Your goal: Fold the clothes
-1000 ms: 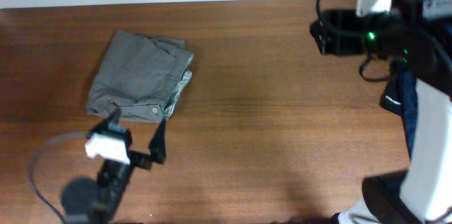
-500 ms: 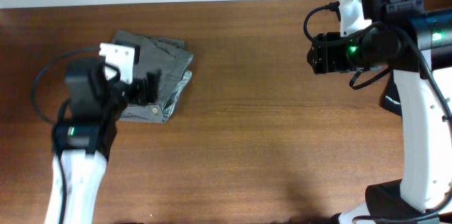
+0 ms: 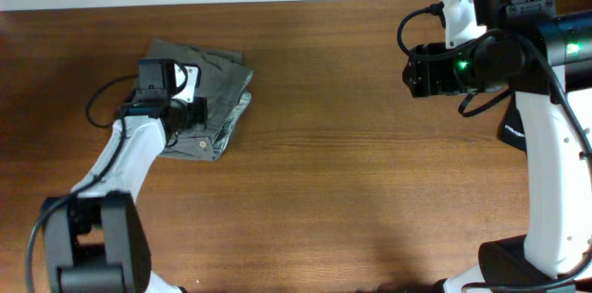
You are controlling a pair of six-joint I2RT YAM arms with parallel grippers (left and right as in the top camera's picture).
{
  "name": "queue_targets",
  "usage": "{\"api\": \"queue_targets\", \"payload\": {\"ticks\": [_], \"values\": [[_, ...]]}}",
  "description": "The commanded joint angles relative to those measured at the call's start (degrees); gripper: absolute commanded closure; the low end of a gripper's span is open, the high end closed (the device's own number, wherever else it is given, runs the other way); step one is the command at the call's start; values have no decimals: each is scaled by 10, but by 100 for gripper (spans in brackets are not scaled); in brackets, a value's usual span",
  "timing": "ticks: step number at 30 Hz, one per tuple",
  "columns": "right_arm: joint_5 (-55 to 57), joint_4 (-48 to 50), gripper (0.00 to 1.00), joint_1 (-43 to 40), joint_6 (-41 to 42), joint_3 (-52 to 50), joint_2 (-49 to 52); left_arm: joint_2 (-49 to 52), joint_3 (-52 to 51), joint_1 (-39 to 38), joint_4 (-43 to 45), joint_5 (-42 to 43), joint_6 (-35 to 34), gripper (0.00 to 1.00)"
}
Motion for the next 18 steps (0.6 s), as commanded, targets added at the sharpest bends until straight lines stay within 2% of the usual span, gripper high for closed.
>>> {"api": "queue_targets", "payload": {"ticks": [1, 6, 18], "values": [[9, -3, 30, 3, -10, -2, -6, 28, 12, 15, 5, -13, -26, 97], [9, -3, 30, 3, -10, -2, -6, 76, 12, 36, 42, -13, -31, 97], [9, -4, 33, 3, -16, -2, -6, 228, 40, 54, 198, -13, -31, 97]]}}
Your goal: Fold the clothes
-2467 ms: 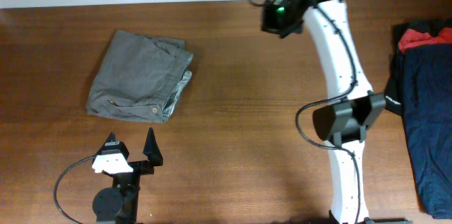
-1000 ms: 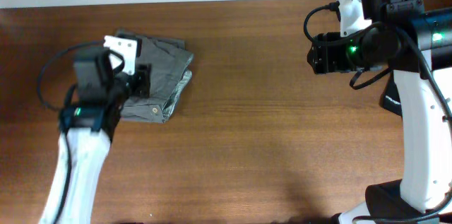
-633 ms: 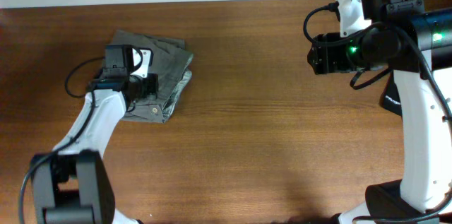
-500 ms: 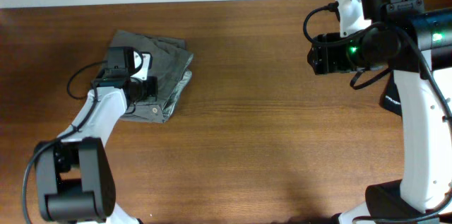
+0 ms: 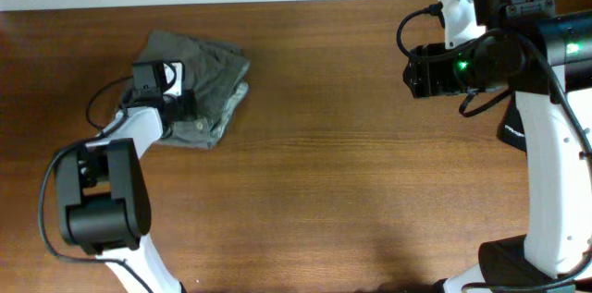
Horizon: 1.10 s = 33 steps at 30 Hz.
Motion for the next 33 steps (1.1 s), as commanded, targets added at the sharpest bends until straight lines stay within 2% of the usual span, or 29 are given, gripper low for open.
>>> {"api": "queue_targets", "payload": {"ticks": [1, 8, 10, 16, 17, 19, 22, 25, 27, 29, 30, 31, 33], "values": [[9, -4, 33, 3, -5, -2, -6, 83, 20, 6, 11, -10, -6, 97], [9, -4, 34, 3, -2, -2, -6, 183, 162, 20, -31, -38, -31, 97], [9, -4, 34, 3, 0, -2, -6, 191, 186, 25, -40, -60, -54, 97], [10, -4, 34, 3, 6, -2, -6, 191, 223, 47, -56, -72, -55, 96], [18, -3, 34, 3, 9, -2, -6, 191, 227, 50, -60, -72, -55, 88], [55, -4, 34, 3, 25, -2, -6, 191, 235, 54, -68, -71, -55, 57], [108, -3, 34, 3, 47, -2, -6, 187, 247, 55, -85, -70, -55, 51], [144, -2, 30, 1, 71, -2, -6, 171, 272, 49, -117, -67, -55, 20], [155, 5, 28, -6, 74, -2, -6, 154, 292, 42, -136, -65, -55, 14], [158, 14, 22, -18, 74, -2, -6, 132, 309, 34, -149, -64, -55, 13], [158, 18, 20, -27, 73, -2, -6, 119, 319, 29, -155, -64, -55, 4], [158, 19, 18, -38, 73, -2, -5, 108, 327, 23, -159, -65, -56, 1], [157, 18, 18, -56, 74, -2, -5, 84, 335, 15, -162, -65, -55, 1]]}}
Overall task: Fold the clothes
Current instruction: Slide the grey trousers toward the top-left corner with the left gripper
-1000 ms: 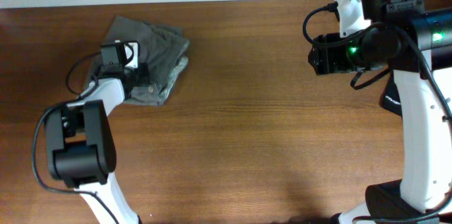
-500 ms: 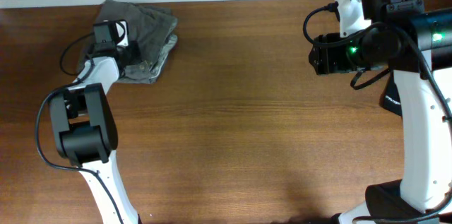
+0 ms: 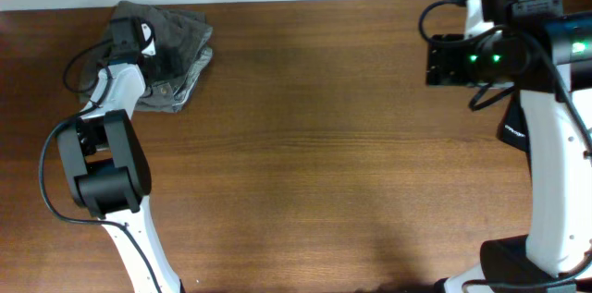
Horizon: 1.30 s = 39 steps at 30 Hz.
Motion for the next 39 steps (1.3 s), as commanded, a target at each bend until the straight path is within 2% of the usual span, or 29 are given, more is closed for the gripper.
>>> {"api": "queue_targets", "payload": {"ticks": [1, 6, 8, 10, 12, 13, 22, 30, 39], "values": [[27, -1, 18, -35, 10, -3, -4, -68, 28, -18, -1, -11, 1, 1], [26, -16, 19, -81, 10, -3, 3, -94, 29, -31, -15, -11, 1, 3], [19, -20, 18, -92, 9, -3, 7, -92, 28, -33, -31, -11, 1, 32], [5, -20, 18, -95, 9, -5, 7, -84, 28, -32, -46, -11, 1, 70], [3, -20, 18, -95, 7, -5, 7, -74, 28, -32, -57, -11, 1, 93], [2, -20, 18, -94, 5, -5, 7, -68, 28, -32, -61, -12, 1, 99], [-6, -20, 18, -94, 5, -5, 7, -3, 28, -26, -72, -9, 5, 100], [-10, -20, 18, -94, 5, -5, 7, 40, 28, -25, -50, 50, 5, 99], [-21, -20, 18, -94, 3, -5, 7, 92, 28, -25, 19, 104, -57, 99]]}}
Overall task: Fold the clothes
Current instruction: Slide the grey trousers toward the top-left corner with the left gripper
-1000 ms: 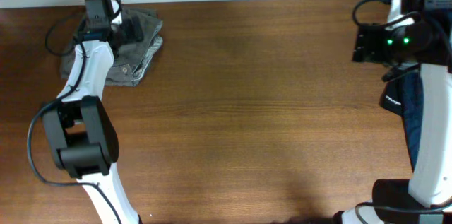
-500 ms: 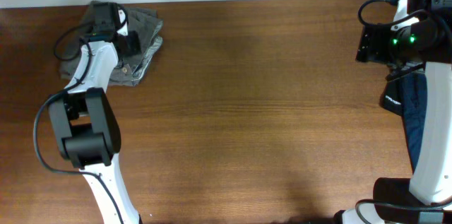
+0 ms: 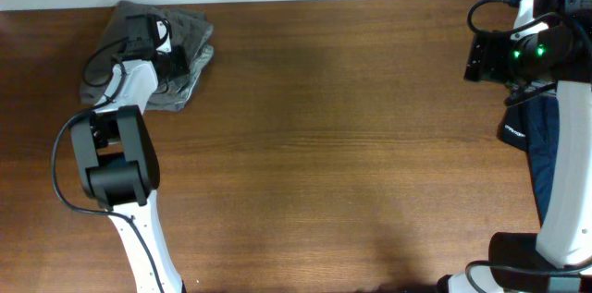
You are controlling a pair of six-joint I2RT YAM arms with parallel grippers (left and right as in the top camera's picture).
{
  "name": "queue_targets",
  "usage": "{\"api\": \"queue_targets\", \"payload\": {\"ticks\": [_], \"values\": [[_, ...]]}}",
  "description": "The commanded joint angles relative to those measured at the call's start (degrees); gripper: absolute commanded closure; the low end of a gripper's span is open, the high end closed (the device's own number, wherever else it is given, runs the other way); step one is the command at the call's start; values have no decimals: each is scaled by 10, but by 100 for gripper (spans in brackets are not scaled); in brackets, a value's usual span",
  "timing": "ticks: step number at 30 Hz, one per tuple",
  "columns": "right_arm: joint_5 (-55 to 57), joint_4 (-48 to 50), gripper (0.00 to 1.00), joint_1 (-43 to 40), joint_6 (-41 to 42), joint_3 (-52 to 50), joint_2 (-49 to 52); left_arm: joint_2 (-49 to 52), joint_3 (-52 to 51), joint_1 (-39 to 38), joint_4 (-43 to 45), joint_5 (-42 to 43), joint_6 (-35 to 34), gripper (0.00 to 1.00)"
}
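A folded grey-green garment (image 3: 190, 30) lies in the table's far left corner, its back edge close to the table's rim. My left gripper (image 3: 174, 60) rests on top of the garment's middle, and its fingers are too dark and small to tell open from shut. My right gripper (image 3: 479, 54) hangs at the far right edge of the table, away from the garment. Only its black wrist end shows, and the fingers cannot be made out.
The brown wooden table (image 3: 324, 164) spreads across the view, with a white wall along its back edge. The left arm's base (image 3: 111, 168) stands at the front left. The right arm's white column (image 3: 555, 145) runs down the right side.
The garment lies where it did, in the far left corner. My left gripper has shifted slightly right on it. My right arm has drawn back further to the right.
The folded garment first lay left of centre under my left gripper. Moment by moment, garment and gripper stood further toward the back left, until they reached the corner. My right arm hung right of centre and has since drawn back to the right edge.
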Motion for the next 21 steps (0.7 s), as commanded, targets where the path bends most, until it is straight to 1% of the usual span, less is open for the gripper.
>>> {"api": "queue_targets", "payload": {"ticks": [1, 3, 8, 9, 10, 12, 13, 14, 16, 20, 21], "values": [[-4, -3, 18, -2, 2, -4, 4, 53, 1, -3, 11, 48, -34, 99], [-4, -3, 19, -2, 2, -4, 4, 67, 1, -4, 28, 49, -46, 99], [-4, -3, 18, -2, 2, -4, 4, 75, 2, -7, 56, 51, -46, 99], [-4, -3, 19, -2, 2, -4, 4, 74, 5, -7, 56, 51, -46, 88], [-4, -3, 18, -2, 2, -4, 4, 74, 10, -7, 55, 51, -46, 70], [-4, -3, 18, -2, 2, -4, 4, 73, 26, -7, 42, 52, -46, 53], [-4, -3, 19, -2, 2, -4, 4, 71, 34, -7, 31, 52, -45, 41], [-4, -2, 19, -2, 2, -4, 4, 67, 43, -7, 17, 52, -45, 35], [-4, 2, 18, -2, 2, -4, 4, 58, 61, -9, -9, 52, -45, 28], [-3, 14, 17, -2, 2, -4, 4, 27, 89, -10, -40, 52, -41, 20], [-2, 20, 15, -2, 2, -4, 4, 17, 93, -10, -42, 52, -41, 17]]}}
